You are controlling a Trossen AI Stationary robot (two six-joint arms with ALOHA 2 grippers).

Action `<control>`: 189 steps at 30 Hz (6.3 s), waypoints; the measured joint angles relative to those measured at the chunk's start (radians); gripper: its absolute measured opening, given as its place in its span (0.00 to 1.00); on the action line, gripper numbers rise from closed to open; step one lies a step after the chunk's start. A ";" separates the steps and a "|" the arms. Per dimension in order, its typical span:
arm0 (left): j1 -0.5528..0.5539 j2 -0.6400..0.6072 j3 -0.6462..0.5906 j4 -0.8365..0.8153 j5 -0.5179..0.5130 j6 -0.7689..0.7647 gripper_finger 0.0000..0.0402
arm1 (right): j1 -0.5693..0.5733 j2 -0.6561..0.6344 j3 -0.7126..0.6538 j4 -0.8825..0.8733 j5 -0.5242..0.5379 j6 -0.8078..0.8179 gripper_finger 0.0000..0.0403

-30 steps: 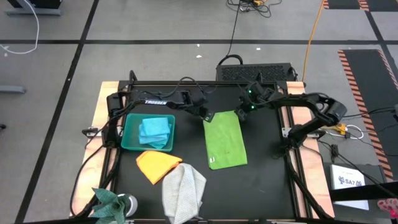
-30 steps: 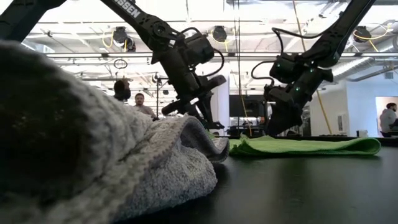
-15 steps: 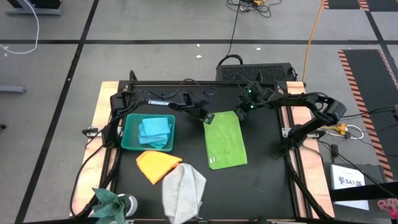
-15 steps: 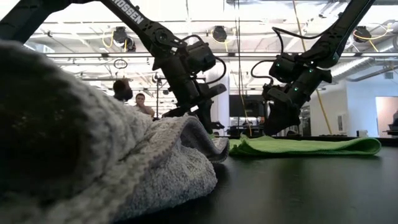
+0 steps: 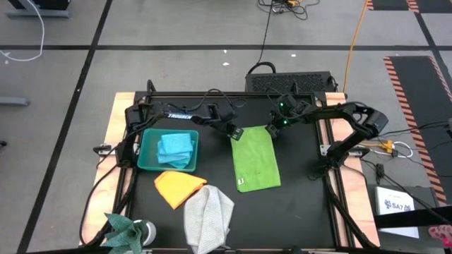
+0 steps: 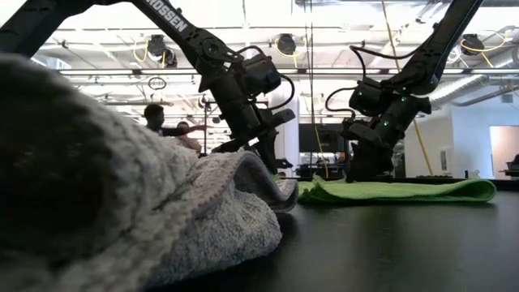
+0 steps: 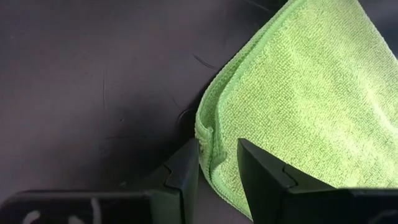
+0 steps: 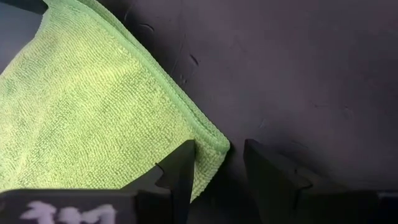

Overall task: Fold microfiber towels
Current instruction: Fold the green microfiber towel

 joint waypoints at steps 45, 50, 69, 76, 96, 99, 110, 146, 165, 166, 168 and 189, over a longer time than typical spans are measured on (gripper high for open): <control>0.038 0.072 0.001 0.059 0.008 0.026 0.01 | 0.003 0.015 -0.003 0.056 0.004 0.032 0.01; 0.040 0.071 0.001 0.066 0.000 0.017 0.01 | 0.004 0.015 0.034 0.060 0.006 0.026 0.00; 0.045 0.071 0.001 0.071 -0.026 0.004 0.00 | 0.003 0.012 0.058 -0.070 0.065 -0.045 0.00; 0.045 0.070 0.001 0.071 -0.027 -0.005 0.00 | 0.006 -0.002 0.058 -0.069 0.068 -0.053 0.00; 0.029 -0.108 -0.001 0.076 -0.152 0.054 0.00 | 0.114 -0.106 0.060 -0.142 0.140 -0.085 0.00; 0.013 -0.110 -0.001 0.064 -0.151 0.054 0.00 | 0.137 -0.133 0.060 -0.162 0.140 -0.079 0.00; -0.022 -0.109 -0.001 0.041 -0.142 0.054 0.00 | 0.237 -0.311 0.060 -0.265 0.140 0.010 0.00; -0.218 -0.211 0.000 -0.186 -0.161 0.106 0.00 | 0.614 -0.408 0.059 -0.383 0.036 0.293 0.00; -0.337 -0.117 -0.022 -0.174 -0.123 0.026 0.00 | 0.707 -0.403 0.042 -0.410 0.036 0.351 0.00; -0.341 -0.111 -0.022 -0.169 -0.118 0.025 0.00 | 0.713 -0.403 0.032 -0.406 0.038 0.363 0.00; -0.346 -0.101 -0.022 -0.168 -0.106 0.020 0.00 | 0.728 -0.402 0.005 -0.387 0.039 0.384 0.00; -0.352 -0.100 -0.022 -0.188 -0.051 -0.022 0.01 | 0.776 -0.402 -0.165 -0.053 0.033 0.478 0.01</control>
